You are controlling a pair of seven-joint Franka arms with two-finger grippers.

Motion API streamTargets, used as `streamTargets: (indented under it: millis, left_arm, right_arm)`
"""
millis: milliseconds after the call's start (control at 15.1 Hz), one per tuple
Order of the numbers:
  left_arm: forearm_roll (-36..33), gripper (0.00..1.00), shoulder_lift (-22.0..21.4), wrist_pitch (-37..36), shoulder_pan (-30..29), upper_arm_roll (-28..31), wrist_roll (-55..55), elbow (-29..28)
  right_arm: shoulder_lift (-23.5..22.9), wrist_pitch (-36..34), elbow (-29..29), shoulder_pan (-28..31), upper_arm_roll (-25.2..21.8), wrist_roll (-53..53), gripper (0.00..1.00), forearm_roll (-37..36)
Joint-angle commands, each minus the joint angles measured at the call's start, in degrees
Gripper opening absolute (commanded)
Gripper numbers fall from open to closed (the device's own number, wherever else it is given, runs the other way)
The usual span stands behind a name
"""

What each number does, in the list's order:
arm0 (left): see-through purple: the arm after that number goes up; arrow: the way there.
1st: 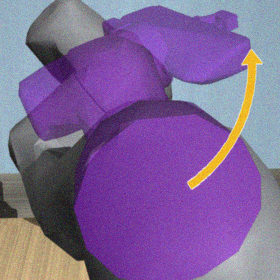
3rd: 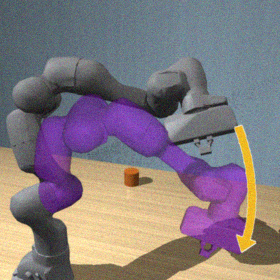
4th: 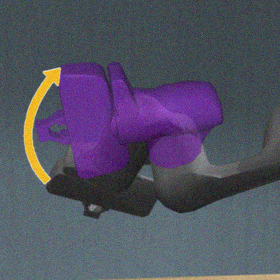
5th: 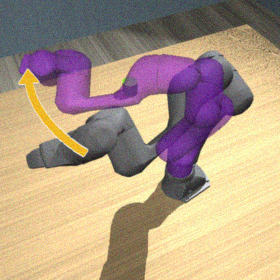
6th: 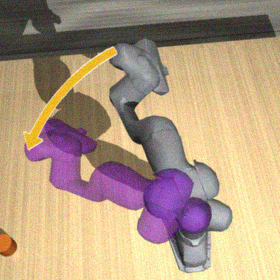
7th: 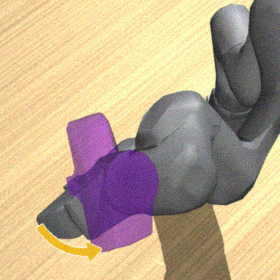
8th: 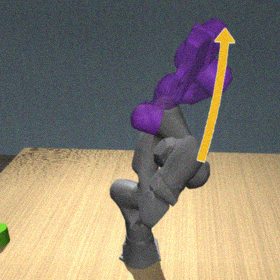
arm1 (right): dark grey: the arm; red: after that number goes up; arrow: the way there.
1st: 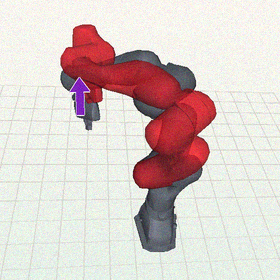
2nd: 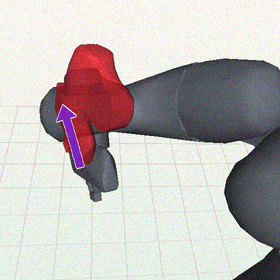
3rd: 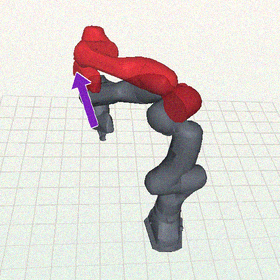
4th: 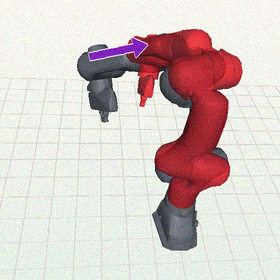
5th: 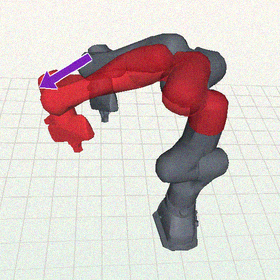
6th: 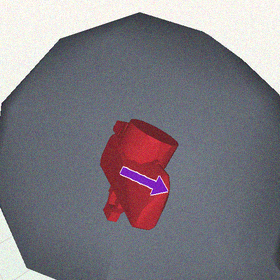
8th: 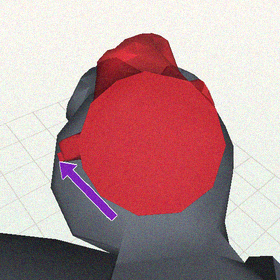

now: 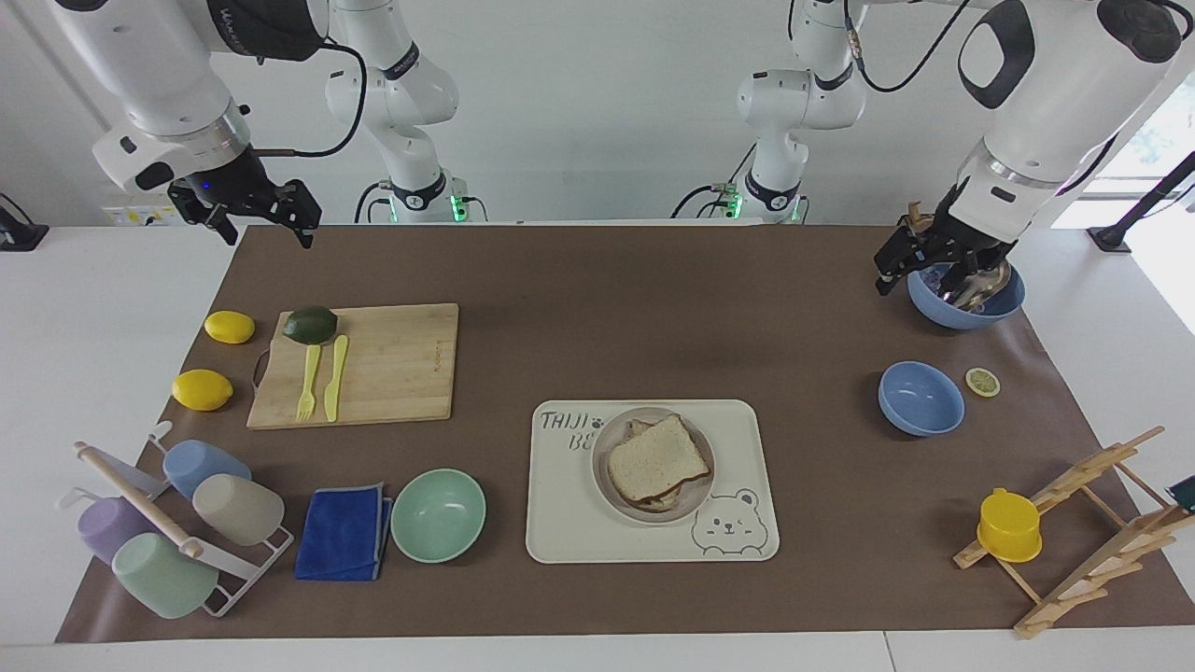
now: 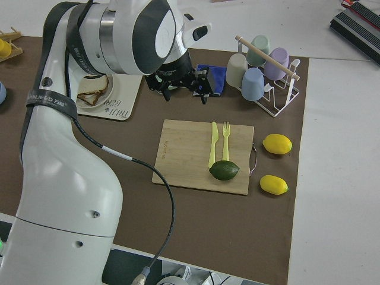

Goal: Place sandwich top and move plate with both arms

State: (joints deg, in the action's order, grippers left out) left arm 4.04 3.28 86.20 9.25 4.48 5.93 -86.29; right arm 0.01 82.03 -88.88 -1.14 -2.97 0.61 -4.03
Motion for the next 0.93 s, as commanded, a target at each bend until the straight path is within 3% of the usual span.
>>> streamTargets:
  millis: [0,199,531,863]
  left_arm:
    - [-1.14,1.0,-5.2,-0.86,-1.51,-1.75,-0.21,-8.34]
    - [-1.14,1.0,-6.8,1.33,-3.43,-4.55,-1.52,-12.32]
    - [-1.05,1.0,-3.37,-3.4,-3.8,-5.1,-1.79,-4.42]
    - [-2.53,1.0,-3.55,-5.86,-3.44,-5.19,-1.88,-4.59]
  right_arm:
    - [0.87,0.86,-0.85,0.44,0.43,1.68,1.0,-0.37]
    - [0.87,0.86,-0.85,0.44,0.43,1.77,1.0,-0.37]
    - [0.87,0.86,-0.76,0.53,0.43,1.77,1.0,-0.28]
    - [0.79,0.86,-0.5,0.53,0.43,1.77,1.0,-0.37]
